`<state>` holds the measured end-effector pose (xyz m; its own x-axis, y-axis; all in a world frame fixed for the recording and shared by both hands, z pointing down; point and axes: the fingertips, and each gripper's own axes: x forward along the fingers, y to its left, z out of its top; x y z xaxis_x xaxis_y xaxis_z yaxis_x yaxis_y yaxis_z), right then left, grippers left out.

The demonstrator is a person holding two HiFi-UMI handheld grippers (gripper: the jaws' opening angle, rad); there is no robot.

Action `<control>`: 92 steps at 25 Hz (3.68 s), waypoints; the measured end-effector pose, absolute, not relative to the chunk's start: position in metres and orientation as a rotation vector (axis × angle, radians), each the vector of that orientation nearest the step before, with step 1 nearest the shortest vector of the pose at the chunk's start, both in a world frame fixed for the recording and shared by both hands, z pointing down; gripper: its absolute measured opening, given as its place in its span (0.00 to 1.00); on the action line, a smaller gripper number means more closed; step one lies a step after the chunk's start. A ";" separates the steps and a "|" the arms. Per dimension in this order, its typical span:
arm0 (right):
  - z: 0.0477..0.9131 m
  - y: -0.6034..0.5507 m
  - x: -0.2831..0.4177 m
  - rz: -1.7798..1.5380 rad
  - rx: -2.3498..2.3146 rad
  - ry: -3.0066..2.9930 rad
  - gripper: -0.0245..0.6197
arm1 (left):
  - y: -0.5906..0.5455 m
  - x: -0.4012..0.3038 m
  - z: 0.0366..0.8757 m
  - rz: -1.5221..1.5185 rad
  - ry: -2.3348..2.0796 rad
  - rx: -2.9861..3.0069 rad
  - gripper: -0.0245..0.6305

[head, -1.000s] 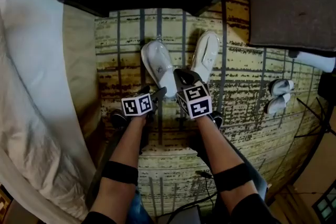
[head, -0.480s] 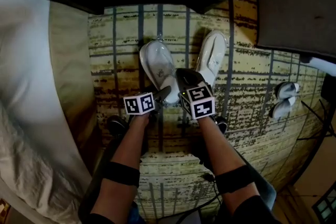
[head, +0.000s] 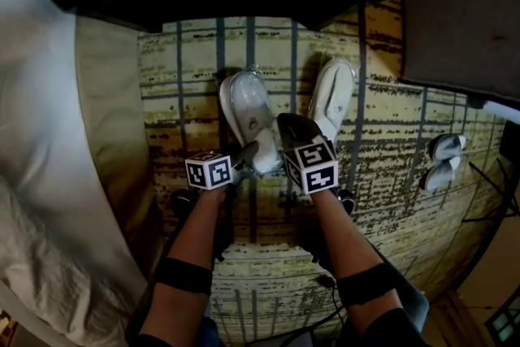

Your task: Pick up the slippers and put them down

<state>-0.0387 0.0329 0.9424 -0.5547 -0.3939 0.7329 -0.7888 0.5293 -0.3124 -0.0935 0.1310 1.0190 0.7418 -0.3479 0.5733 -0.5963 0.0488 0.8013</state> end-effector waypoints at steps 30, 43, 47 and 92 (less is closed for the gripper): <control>0.859 -0.102 -0.077 0.752 1.202 -2.348 0.04 | -0.106 -0.194 0.899 0.020 -0.778 1.766 0.23; 0.874 -0.106 -0.100 0.762 1.172 -2.385 0.04 | -0.195 -0.257 0.904 -0.234 -1.050 1.603 0.23; 0.876 -0.109 -0.101 0.753 1.170 -2.392 0.04 | -0.200 -0.264 0.908 -0.283 -1.122 1.575 0.23; 0.728 -0.054 -0.081 0.841 1.129 -2.339 0.04 | -0.102 -0.308 0.745 0.179 -1.789 1.604 0.14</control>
<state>-0.0806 -0.0538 0.7285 -0.5886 -0.5555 0.5874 -0.8023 0.4907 -0.3400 -0.3078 -0.1019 0.7446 0.0289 -0.8122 0.5826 -0.9114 0.2179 0.3490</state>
